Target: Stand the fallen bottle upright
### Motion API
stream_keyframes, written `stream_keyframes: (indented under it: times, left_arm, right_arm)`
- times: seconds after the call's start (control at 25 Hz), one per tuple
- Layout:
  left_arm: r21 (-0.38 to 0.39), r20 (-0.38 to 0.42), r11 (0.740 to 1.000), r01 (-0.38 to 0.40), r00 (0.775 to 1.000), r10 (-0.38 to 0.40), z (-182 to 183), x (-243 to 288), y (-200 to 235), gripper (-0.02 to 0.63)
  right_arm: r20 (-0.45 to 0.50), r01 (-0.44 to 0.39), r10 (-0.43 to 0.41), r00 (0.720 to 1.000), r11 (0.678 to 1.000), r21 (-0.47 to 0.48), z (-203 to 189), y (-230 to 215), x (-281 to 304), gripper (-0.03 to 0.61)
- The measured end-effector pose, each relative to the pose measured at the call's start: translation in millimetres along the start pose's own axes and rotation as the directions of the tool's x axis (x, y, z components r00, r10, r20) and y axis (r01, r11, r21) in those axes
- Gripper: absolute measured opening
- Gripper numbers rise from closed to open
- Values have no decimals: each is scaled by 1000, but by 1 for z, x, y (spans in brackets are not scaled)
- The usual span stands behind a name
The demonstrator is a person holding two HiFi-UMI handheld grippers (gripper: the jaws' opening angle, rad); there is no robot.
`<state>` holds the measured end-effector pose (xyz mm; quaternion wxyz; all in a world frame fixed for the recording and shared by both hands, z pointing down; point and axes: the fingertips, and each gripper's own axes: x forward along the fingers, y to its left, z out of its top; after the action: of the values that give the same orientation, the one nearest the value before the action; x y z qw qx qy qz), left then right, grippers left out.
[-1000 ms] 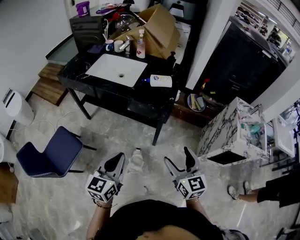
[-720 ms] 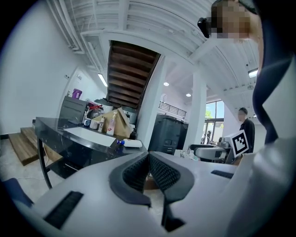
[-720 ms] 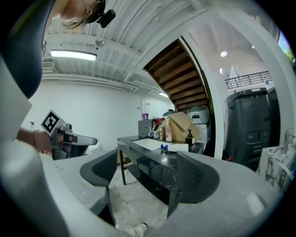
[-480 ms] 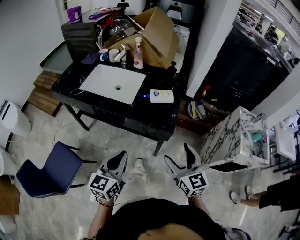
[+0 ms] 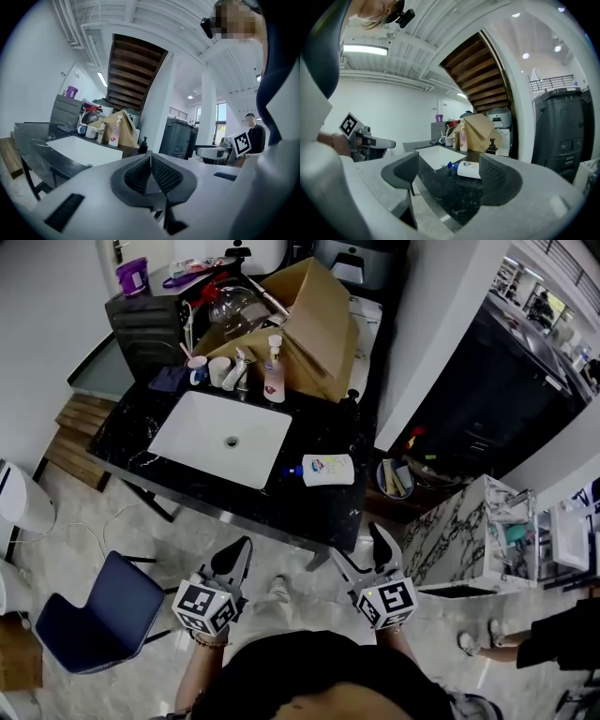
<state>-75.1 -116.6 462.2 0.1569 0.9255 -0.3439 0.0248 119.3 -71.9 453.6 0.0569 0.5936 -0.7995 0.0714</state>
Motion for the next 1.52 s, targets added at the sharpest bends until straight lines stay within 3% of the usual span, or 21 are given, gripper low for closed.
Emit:
stream_keyframes:
  times: [0.32, 0.48, 0.76, 0.96, 1.04, 1.12, 1.32, 1.44, 1.52]
  left_arm:
    - [22, 27, 1000, 12, 1000, -13, 37, 56, 51, 3]
    - [32, 22, 999, 0, 1000, -1, 40, 76, 71, 3]
    - [2, -18, 1000, -6, 1000, 6, 28, 96, 76, 3]
    - [-4, 4, 998, -57, 998, 57, 42, 108, 86, 3]
    - [-13, 18, 997, -81, 997, 82, 48, 111, 89, 3]
    - [-13, 34, 994, -105, 994, 105, 55, 111, 91, 3]
    - [-23, 71, 981, -192, 979, 193, 64, 102, 102, 3]
    - [-47, 55, 969, -244, 968, 246, 53, 92, 107, 3]
    - [-62, 54, 959, -275, 959, 278, 48, 85, 111, 3]
  right_arm:
    - [0, 26, -26, 1000, 999, -28, 20, -40, 71, 396]
    - [-41, 5, -10, 999, 993, -118, 13, -53, 97, 397]
    - [-154, -142, 109, 982, 964, -224, 0, -60, 125, 396]
    - [-259, -308, 241, 935, 916, -259, -2, -61, 154, 396]
    - [-338, -393, 290, 895, 871, -295, -6, -59, 168, 397]
    - [-428, -490, 334, 840, 807, -331, -13, -54, 183, 396]
    - [-629, -699, 376, 680, 590, -404, -33, -40, 221, 367]
    - [-743, -808, 382, 550, 469, -358, -48, -27, 234, 350]
    - [-812, -858, 352, 465, 405, -315, -62, -21, 239, 330]
